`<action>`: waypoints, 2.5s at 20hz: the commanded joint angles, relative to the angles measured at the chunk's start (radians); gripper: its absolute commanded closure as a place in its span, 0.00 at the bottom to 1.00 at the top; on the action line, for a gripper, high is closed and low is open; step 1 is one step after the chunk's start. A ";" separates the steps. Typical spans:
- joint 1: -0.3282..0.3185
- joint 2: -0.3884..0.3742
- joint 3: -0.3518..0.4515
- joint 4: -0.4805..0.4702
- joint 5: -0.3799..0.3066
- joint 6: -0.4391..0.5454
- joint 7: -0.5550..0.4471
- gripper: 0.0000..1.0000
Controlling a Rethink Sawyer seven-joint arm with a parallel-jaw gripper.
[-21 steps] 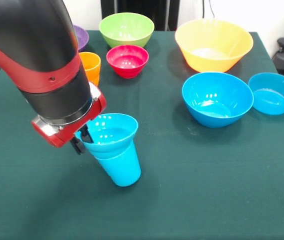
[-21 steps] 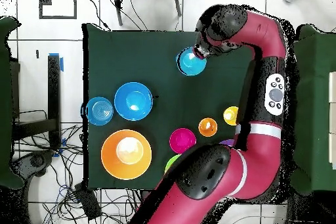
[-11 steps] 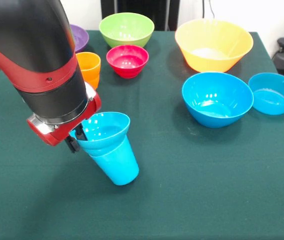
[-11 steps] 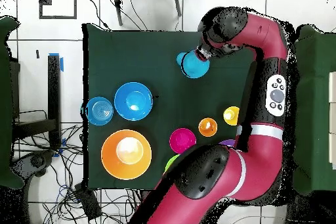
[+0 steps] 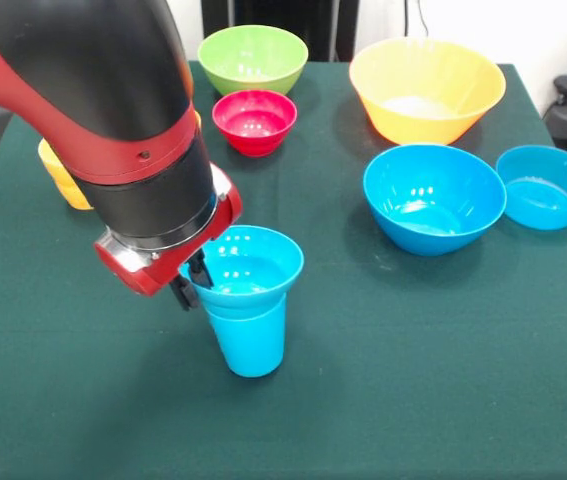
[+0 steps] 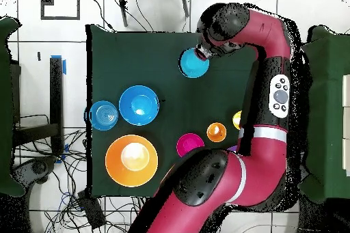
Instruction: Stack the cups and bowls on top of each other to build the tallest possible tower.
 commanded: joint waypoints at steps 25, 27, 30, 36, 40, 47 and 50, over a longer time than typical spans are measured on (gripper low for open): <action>0.051 0.081 -0.050 0.024 0.017 -0.023 0.197 1.00; 0.053 0.079 -0.050 0.028 0.020 -0.026 0.202 1.00; 0.053 0.076 -0.050 0.042 0.026 -0.035 0.209 1.00; 0.036 0.051 -0.069 0.111 0.044 -0.077 0.208 1.00; 0.033 0.038 -0.086 0.143 0.053 -0.094 0.205 1.00; 0.046 0.047 -0.101 0.126 0.058 -0.081 0.203 1.00; 0.055 0.062 -0.099 0.092 0.056 -0.062 0.196 1.00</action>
